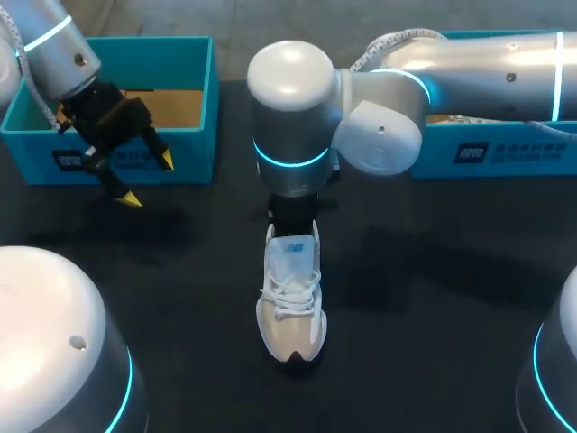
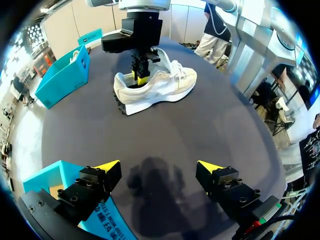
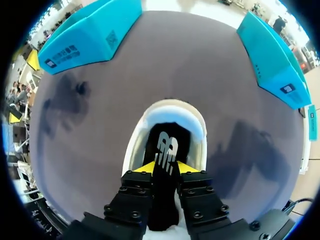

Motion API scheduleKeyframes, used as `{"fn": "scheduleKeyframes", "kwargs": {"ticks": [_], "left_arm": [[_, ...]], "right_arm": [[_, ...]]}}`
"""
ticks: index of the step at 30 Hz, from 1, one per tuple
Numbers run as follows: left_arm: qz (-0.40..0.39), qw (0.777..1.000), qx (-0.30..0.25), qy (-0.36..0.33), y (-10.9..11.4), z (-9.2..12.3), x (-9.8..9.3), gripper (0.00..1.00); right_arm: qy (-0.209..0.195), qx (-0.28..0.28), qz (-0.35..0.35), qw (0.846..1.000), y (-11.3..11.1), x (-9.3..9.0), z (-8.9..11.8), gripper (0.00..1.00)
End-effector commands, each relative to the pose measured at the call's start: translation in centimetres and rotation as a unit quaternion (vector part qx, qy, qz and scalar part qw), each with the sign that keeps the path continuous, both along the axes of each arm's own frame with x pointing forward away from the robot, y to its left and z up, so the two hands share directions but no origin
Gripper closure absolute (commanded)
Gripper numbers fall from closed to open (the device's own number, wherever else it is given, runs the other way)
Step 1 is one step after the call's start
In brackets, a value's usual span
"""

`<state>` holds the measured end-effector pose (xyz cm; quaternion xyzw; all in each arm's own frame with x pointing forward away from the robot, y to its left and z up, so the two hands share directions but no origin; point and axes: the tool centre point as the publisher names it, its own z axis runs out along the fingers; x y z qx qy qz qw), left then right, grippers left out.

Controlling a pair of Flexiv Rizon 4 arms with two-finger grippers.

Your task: Take the shoe out of the shoebox, open the shoe tongue, remove and reinsert the insole, then place the shoe into the shoebox

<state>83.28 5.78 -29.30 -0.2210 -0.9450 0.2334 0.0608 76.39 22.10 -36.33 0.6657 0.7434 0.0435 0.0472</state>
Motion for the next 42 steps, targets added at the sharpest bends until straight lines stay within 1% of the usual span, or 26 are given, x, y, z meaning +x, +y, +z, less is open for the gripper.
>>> {"fn": "scheduleKeyframes", "kwargs": {"ticks": [1,2,8,11,14,19,21,22,23,34,42], "left_arm": [[0.000,1.000,0.001,-0.001,0.0,0.0,-0.1,0.00],[0.000,1.000,0.001,-0.001,0.0,0.0,-0.1,0.00],[0.000,1.000,0.001,-0.001,0.0,0.0,-0.1,0.00],[0.000,1.000,0.001,-0.001,0.0,0.0,-0.1,0.00],[0.000,1.000,0.001,-0.001,0.0,0.0,-0.1,0.00],[0.000,1.000,0.001,-0.001,0.0,0.0,-0.1,0.00],[0.000,1.000,0.001,-0.001,0.0,0.0,-0.1,0.00],[0.000,1.000,0.001,-0.001,0.0,0.0,-0.1,0.00],[0.000,1.000,0.001,-0.001,0.0,0.0,-0.1,0.00],[0.000,1.000,0.001,-0.001,0.0,0.0,-0.1,0.00],[0.000,1.000,0.001,-0.001,0.0,0.0,-0.1,0.00]], "right_arm": [[0.002,0.003,-0.003,1.000,-0.2,-0.8,0.2,0.71],[0.003,0.003,-0.003,1.000,-0.2,-0.9,0.2,0.68],[0.014,0.003,-0.007,1.000,0.0,-1.6,0.1,0.60],[0.016,0.003,-0.008,1.000,0.2,-2.1,0.2,0.53],[0.019,0.003,-0.009,1.000,0.4,-2.4,0.3,0.49],[0.025,0.002,-0.011,1.000,0.5,-2.7,0.4,0.22],[0.027,0.003,-0.012,1.000,0.6,-2.7,0.5,0.07],[0.028,0.002,-0.013,1.000,0.6,-2.8,0.5,0.02],[0.028,0.002,-0.014,0.999,0.6,-2.8,0.6,0.00],[0.040,0.002,-0.024,0.999,0.7,-3.7,0.8,0.00],[0.056,0.006,-0.032,0.998,0.9,-4.8,1.0,0.00]]}}
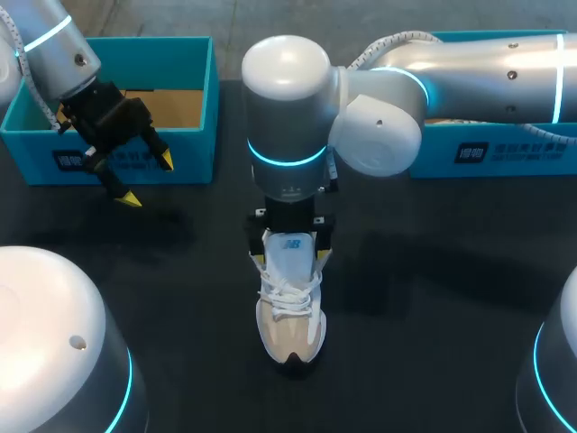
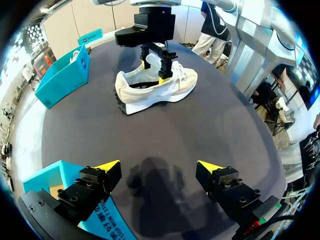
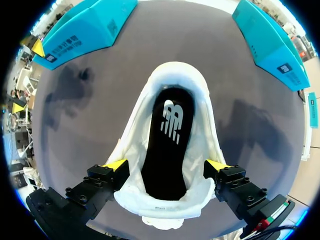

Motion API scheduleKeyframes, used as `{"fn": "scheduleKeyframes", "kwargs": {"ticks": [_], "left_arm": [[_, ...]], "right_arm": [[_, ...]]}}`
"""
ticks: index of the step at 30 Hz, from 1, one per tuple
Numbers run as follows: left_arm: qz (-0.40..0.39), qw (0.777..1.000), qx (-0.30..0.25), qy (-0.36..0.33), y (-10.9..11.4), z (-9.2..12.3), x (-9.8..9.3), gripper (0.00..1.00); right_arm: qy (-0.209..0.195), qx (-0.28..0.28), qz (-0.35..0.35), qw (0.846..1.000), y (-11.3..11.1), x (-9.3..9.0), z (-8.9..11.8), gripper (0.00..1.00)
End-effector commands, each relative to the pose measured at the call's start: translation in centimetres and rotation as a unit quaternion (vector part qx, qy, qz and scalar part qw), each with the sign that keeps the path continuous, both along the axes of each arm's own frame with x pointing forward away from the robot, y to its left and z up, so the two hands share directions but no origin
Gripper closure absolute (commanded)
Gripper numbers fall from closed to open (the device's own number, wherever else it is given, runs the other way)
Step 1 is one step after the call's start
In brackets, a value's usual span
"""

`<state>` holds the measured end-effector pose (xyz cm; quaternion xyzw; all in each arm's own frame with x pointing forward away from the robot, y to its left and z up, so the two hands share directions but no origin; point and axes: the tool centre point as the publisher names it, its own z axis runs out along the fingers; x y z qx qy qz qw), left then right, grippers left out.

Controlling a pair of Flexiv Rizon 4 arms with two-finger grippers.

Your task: Take the shoe out of the shoebox, open the shoe tongue, remove and reinsert the insole, then place the shoe into the shoebox

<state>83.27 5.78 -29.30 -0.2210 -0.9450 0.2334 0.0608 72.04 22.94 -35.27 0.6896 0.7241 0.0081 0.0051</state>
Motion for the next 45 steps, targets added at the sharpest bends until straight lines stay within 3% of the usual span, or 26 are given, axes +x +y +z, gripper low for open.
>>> {"fn": "scheduleKeyframes", "kwargs": {"ticks": [1,13,29,40,45], "left_arm": [[0.000,1.000,0.001,0.000,0.0,0.0,-0.1,0.00],[0.000,1.000,0.001,0.000,0.0,0.0,-0.1,0.00],[0.000,1.000,0.001,0.000,0.0,0.0,-0.1,0.00],[0.000,1.000,0.001,0.000,0.0,0.0,-0.1,0.00],[0.000,1.000,0.001,0.000,0.0,0.0,-0.1,0.00]], "right_arm": [[0.001,0.002,-0.002,1.000,0.1,-0.5,0.0,0.00],[0.015,0.005,-0.015,1.000,0.6,-1.9,1.0,0.00],[0.001,-0.002,-0.022,1.000,1.3,-3.7,4.3,0.04],[-0.009,-0.013,-0.037,0.999,0.5,-3.8,4.6,0.04],[-0.017,-0.014,-0.045,0.999,0.3,-3.9,5.1,0.15]]}}
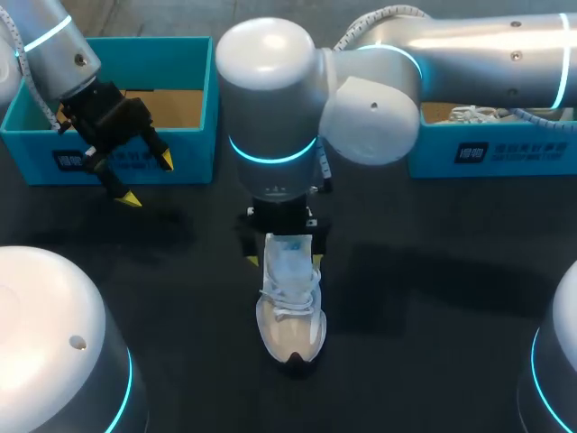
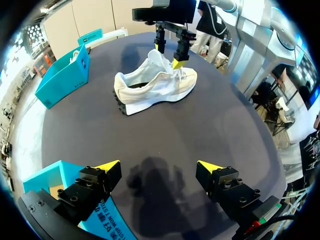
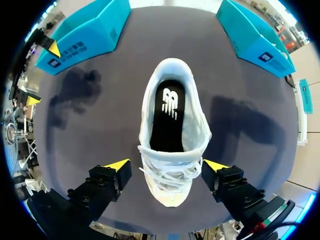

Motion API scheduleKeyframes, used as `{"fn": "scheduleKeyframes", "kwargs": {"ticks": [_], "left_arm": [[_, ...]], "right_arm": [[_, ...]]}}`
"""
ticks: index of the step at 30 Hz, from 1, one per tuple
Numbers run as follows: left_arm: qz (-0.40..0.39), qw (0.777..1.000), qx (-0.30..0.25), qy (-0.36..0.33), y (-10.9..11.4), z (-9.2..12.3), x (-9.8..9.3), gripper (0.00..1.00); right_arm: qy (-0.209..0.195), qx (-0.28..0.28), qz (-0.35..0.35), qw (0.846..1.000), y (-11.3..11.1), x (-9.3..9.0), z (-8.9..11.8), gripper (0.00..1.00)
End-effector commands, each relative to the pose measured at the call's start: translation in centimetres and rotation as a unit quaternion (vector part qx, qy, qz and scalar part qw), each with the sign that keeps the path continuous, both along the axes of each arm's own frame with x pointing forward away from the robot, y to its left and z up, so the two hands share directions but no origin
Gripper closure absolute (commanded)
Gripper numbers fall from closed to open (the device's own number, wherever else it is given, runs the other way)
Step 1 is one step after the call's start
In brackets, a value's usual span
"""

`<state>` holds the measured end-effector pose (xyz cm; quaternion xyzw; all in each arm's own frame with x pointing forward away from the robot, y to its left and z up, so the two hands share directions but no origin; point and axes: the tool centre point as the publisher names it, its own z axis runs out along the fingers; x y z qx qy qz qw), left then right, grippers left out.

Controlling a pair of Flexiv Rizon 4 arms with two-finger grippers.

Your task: Take the shoe out of the shoebox, open the shoe tongue, remove and reinsert the insole, then place the shoe into the shoebox

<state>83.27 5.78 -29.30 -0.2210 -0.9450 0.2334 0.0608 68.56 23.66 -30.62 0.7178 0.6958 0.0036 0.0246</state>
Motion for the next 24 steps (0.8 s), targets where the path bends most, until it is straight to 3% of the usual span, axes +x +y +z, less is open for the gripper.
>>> {"fn": "scheduleKeyframes", "kwargs": {"ticks": [1,2,3,14,24], "left_arm": [[0.000,1.000,0.001,0.000,0.0,0.0,-0.1,0.00],[0.000,1.000,0.001,0.000,0.0,0.0,-0.1,0.00],[0.000,1.000,0.001,0.000,0.0,0.0,-0.1,0.00],[0.000,1.000,0.001,0.000,0.0,0.0,-0.1,0.00],[0.000,1.000,0.001,0.000,0.0,0.0,-0.1,0.00]], "right_arm": [[-0.007,0.002,-0.006,1.000,-0.4,-0.4,0.5,0.28],[-0.007,0.001,-0.006,1.000,-0.3,-0.4,0.5,0.44],[-0.007,0.001,-0.006,1.000,-0.3,-0.5,0.5,0.51],[-0.004,-0.004,-0.013,1.000,-0.4,-1.4,1.1,0.52],[0.005,-0.001,-0.016,1.000,-0.2,-3.3,1.7,0.51]]}}
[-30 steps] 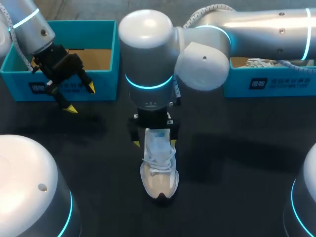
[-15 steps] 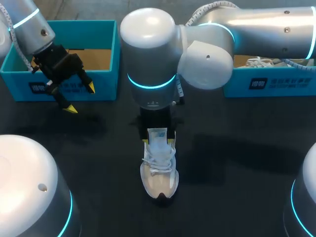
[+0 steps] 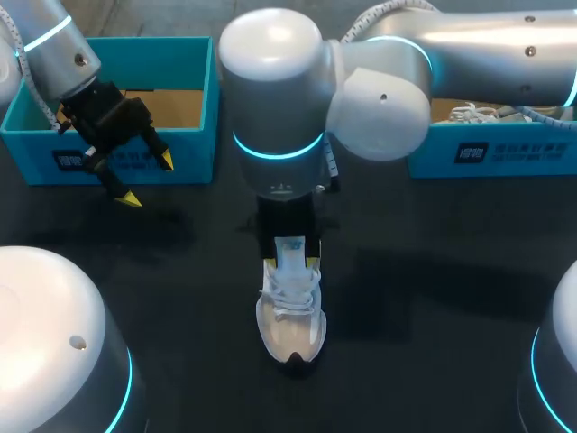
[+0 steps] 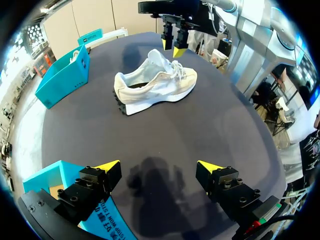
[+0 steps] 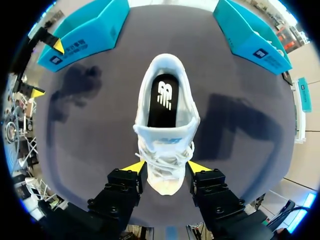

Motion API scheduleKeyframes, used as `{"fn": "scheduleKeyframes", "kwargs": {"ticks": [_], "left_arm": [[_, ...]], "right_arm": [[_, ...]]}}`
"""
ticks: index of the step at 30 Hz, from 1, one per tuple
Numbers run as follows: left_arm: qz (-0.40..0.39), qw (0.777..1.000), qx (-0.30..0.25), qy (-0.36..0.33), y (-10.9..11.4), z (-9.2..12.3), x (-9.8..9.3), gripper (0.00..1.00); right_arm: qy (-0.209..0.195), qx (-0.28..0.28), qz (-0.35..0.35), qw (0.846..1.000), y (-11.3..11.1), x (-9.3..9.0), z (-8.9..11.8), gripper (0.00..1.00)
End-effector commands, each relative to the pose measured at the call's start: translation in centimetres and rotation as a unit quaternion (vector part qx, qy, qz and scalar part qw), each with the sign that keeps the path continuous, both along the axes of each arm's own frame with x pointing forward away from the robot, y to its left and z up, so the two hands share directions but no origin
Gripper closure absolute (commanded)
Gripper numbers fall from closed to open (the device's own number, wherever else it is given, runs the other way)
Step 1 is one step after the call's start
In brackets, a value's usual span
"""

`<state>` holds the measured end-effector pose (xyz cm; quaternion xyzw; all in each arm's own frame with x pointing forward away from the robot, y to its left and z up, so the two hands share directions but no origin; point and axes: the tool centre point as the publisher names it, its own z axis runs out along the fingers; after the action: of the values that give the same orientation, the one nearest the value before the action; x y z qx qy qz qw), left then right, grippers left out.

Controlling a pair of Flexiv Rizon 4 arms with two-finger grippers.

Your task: Take the shoe out of the shoebox, open the shoe tongue, remove and reinsert the insole, then place the shoe into the shoebox

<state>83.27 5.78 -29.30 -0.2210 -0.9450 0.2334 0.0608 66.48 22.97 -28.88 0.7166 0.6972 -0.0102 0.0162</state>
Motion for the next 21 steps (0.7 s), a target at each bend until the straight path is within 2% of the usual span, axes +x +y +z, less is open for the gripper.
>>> {"fn": "scheduleKeyframes", "kwargs": {"ticks": [1,9,12,14,21], "left_arm": [[0.000,1.000,0.001,-0.001,0.0,0.0,-0.1,0.00],[0.000,1.000,0.001,-0.001,0.0,0.0,-0.1,0.00],[0.000,1.000,0.001,-0.001,0.0,0.0,-0.1,0.00],[0.000,1.000,0.001,-0.001,0.0,0.0,-0.1,0.00],[0.000,1.000,0.001,-0.001,0.0,0.0,-0.1,0.00]], "right_arm": [[-0.009,0.002,-0.019,1.000,0.5,-1.3,-0.1,0.51],[-0.012,0.001,-0.012,1.000,0.8,-1.6,0.4,0.52],[-0.010,-0.002,-0.011,1.000,0.4,-1.1,0.3,0.56],[-0.007,-0.002,-0.009,1.000,0.2,-0.7,0.1,0.64],[-0.002,0.006,0.002,1.000,0.1,0.8,-0.7,0.73]]}}
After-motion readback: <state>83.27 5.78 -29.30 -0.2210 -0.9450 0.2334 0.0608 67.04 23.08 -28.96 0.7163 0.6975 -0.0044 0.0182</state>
